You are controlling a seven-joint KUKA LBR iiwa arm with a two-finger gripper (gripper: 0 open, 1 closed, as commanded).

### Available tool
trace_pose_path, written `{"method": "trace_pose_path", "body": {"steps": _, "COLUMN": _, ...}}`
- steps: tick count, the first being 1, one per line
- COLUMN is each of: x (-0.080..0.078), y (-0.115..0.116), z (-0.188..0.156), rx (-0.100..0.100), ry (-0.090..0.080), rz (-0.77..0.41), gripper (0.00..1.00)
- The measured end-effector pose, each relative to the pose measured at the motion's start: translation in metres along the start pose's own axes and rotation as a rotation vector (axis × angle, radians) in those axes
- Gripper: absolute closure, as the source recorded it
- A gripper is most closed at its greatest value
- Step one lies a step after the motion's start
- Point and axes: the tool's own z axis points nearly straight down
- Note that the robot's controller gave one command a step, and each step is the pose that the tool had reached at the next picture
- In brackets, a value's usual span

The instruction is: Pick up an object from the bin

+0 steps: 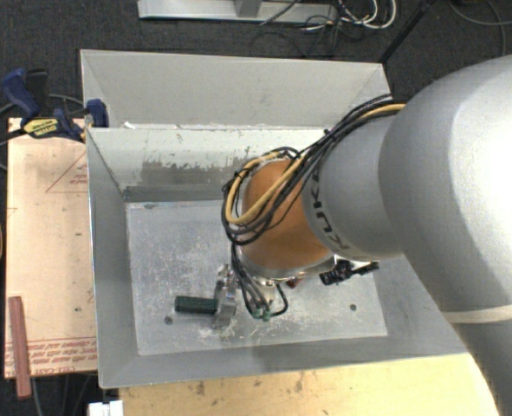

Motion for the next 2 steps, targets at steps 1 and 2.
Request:
{"method": "trace_pose_path", "body": {"steps": 1, "x": -0.009, "y": -0.019, "z": -0.129, "rx": -0.001, "ry": -0.008, "rz": 0.023, "gripper": 1.0}}
{"method": "trace_pose_path", "body": {"steps": 2, "x": -0.011, "y": -0.002, "z": -0.221, "rx": -0.001, "ry": -0.007, "rz": -0.394, "gripper": 1.0}}
